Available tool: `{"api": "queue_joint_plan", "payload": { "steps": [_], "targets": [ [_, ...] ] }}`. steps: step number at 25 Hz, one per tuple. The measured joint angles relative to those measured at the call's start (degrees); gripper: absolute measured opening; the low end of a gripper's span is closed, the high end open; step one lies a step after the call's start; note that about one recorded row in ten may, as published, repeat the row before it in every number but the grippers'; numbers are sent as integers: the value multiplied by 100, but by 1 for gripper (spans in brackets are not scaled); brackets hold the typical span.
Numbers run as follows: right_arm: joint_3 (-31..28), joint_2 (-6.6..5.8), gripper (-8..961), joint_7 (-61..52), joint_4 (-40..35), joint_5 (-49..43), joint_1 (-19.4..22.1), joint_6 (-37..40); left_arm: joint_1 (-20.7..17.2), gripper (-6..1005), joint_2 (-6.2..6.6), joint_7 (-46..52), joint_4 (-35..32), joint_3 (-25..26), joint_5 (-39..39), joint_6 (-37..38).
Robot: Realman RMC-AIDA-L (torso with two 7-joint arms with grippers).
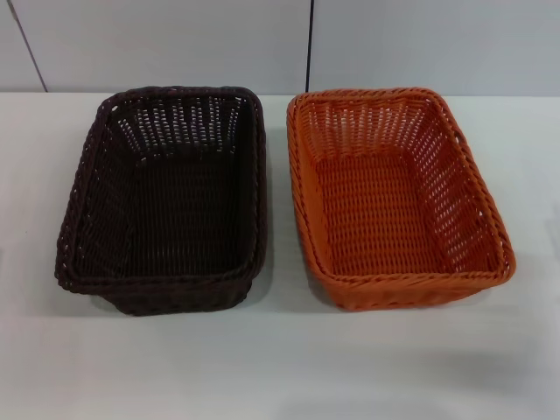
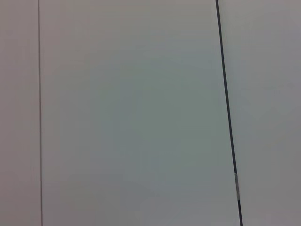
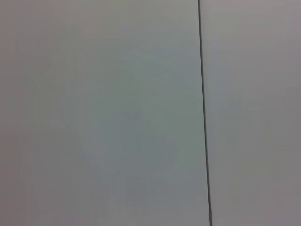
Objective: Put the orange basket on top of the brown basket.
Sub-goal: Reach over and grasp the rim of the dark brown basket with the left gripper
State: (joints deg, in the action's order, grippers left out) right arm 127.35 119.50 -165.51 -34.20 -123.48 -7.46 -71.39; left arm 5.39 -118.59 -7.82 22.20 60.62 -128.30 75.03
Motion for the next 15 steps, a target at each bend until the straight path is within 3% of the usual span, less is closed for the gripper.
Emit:
{"api": "queue_joint_plan", "payload": {
  "steps": [15],
  "targets": [
    [70,11,823,-8,3,93,26,-38,63,785,3,0,-2,5,-1,17]
  ]
}}
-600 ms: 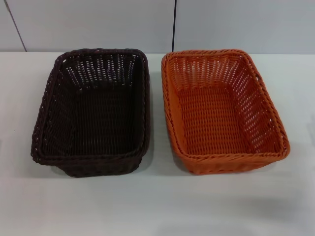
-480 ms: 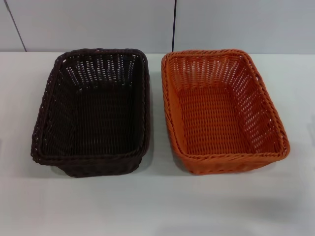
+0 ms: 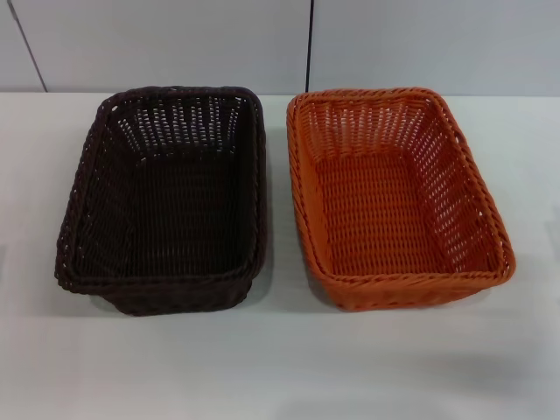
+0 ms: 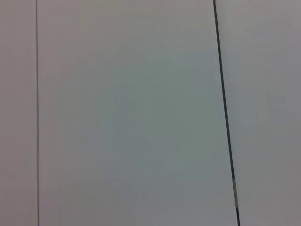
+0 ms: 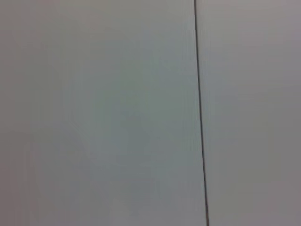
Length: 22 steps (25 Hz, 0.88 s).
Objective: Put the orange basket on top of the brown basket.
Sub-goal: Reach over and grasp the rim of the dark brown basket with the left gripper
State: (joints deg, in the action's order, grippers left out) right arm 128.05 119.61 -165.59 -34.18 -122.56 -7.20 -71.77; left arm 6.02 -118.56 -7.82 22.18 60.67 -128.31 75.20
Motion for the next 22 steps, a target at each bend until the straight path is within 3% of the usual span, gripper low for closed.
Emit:
{"api": "queue_joint_plan", "payload": {
  "steps": [4,7,11,12,13,14,16,17,19,21,22],
  "targets": [
    [0,-4,823,-7,0,21,-6,0,-24,784,6,0,2,-142,-37,311],
    [0,-11,823,-9,0,26,-24,46,-41,784,113,-4,311,-235,-50,76],
    [1,-15,824,-25,-4,36,-30,54,-177,784,661,-253,1671,-172,-136,-1410],
    [3,-18,824,-25,-10,37,-30,54,-243,784,858,-311,2164,-98,-168,-1884],
    [6,-19,824,-26,-16,37,-27,45,-453,783,1214,-365,3283,199,-312,-3341],
    [4,-20,824,-26,-19,39,-20,32,-482,783,1252,-366,3440,261,-335,-3501],
    [-6,-18,824,-26,-22,39,-1,10,-658,783,1410,-368,4453,777,-629,-5094],
    [-13,-16,824,-26,-21,40,3,6,-722,783,1420,-369,4869,1051,-781,-5716],
    [-23,-15,824,-26,-12,41,8,13,-824,781,1266,-394,5647,1647,-1187,-7079],
    [-26,-15,824,-26,4,66,7,34,-830,778,991,-573,6219,2174,-1488,-8420],
    [-21,-15,824,-26,14,95,5,41,-782,776,753,-789,6524,2548,-1596,-9277]
  ]
}}
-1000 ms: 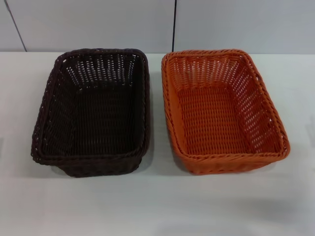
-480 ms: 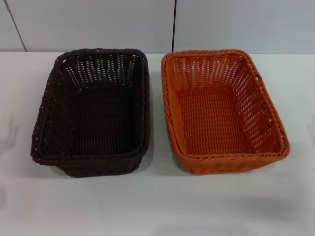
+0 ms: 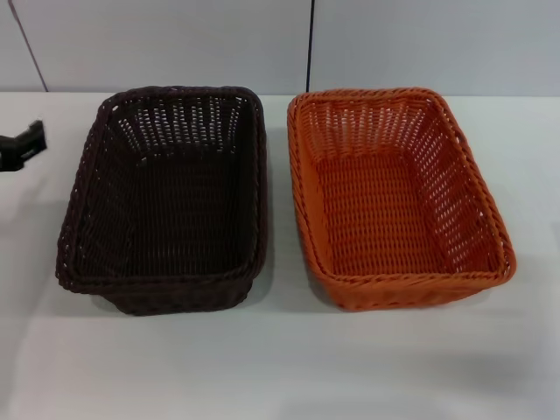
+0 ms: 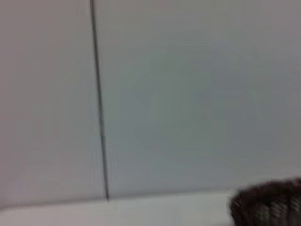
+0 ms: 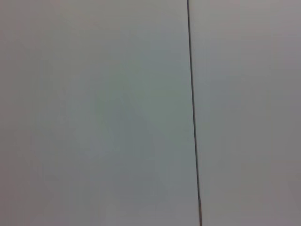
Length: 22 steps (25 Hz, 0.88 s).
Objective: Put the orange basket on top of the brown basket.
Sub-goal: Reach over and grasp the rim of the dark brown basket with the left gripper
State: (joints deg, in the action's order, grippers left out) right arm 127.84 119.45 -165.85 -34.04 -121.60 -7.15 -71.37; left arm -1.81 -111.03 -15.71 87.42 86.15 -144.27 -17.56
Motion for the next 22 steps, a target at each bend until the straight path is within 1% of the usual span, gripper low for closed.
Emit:
{"api": "queue_joint_plan", "payload": {
  "steps": [1,2,3,5,6,8,14,21,22],
  "targets": [
    [20,-2,824,0,10,54,-13,6,149,774,-403,-445,376,601,-78,-1147],
    [20,-2,824,0,10,54,-13,6,149,772,-403,-445,376,601,-78,-1147],
    [25,-4,824,0,16,67,-20,8,264,771,-597,-664,545,900,-101,-1763],
    [29,-9,823,0,27,74,-27,13,505,767,-705,-787,682,1181,-125,-2680],
    [33,-9,823,0,45,75,-28,15,641,765,-679,-691,688,1189,-158,-3092],
    [34,-9,823,0,55,76,-27,15,779,762,-674,-570,641,1165,-276,-3353],
    [55,-9,824,0,104,90,-2,25,956,751,-697,-556,358,1125,-367,-3307],
    [73,-9,824,0,127,102,-18,36,1254,738,-695,-596,-338,1098,-372,-3016],
    [73,-9,823,0,127,102,-18,36,1254,737,-695,-596,-338,1098,-372,-3016]
  ]
}}
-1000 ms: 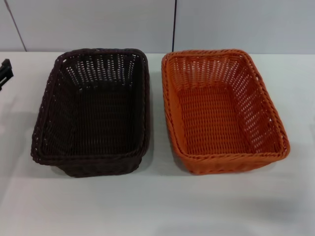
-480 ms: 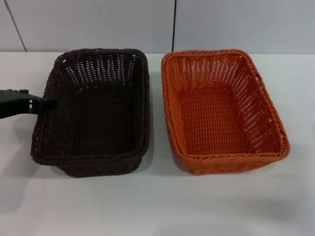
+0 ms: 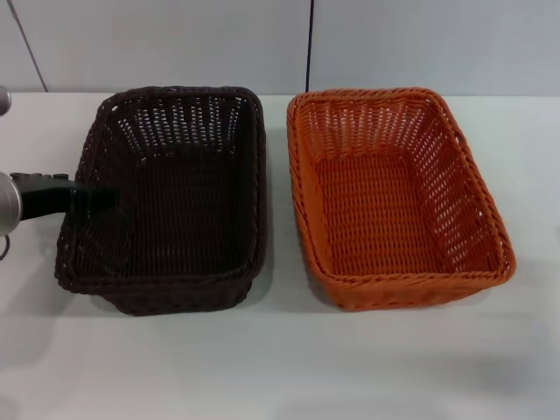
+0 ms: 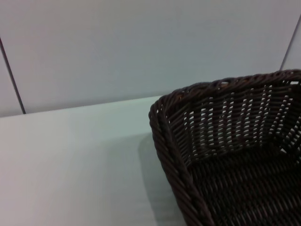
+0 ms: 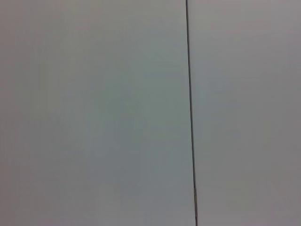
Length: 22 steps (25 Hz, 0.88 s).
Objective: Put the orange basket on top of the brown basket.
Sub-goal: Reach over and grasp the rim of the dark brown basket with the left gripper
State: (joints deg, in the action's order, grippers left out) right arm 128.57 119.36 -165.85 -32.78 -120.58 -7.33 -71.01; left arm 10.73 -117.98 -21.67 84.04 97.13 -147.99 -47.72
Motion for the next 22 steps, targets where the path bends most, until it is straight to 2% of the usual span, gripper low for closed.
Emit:
{"api": "queue_joint_plan", "payload": {
  "steps": [15,22],
  "targets": [
    [0,-1,824,0,0,0,24,-14,339,710,8,-134,-626,-40,51,180],
    [0,4,823,0,10,0,33,-40,363,530,3,-241,-594,-50,56,169]
  ]
}}
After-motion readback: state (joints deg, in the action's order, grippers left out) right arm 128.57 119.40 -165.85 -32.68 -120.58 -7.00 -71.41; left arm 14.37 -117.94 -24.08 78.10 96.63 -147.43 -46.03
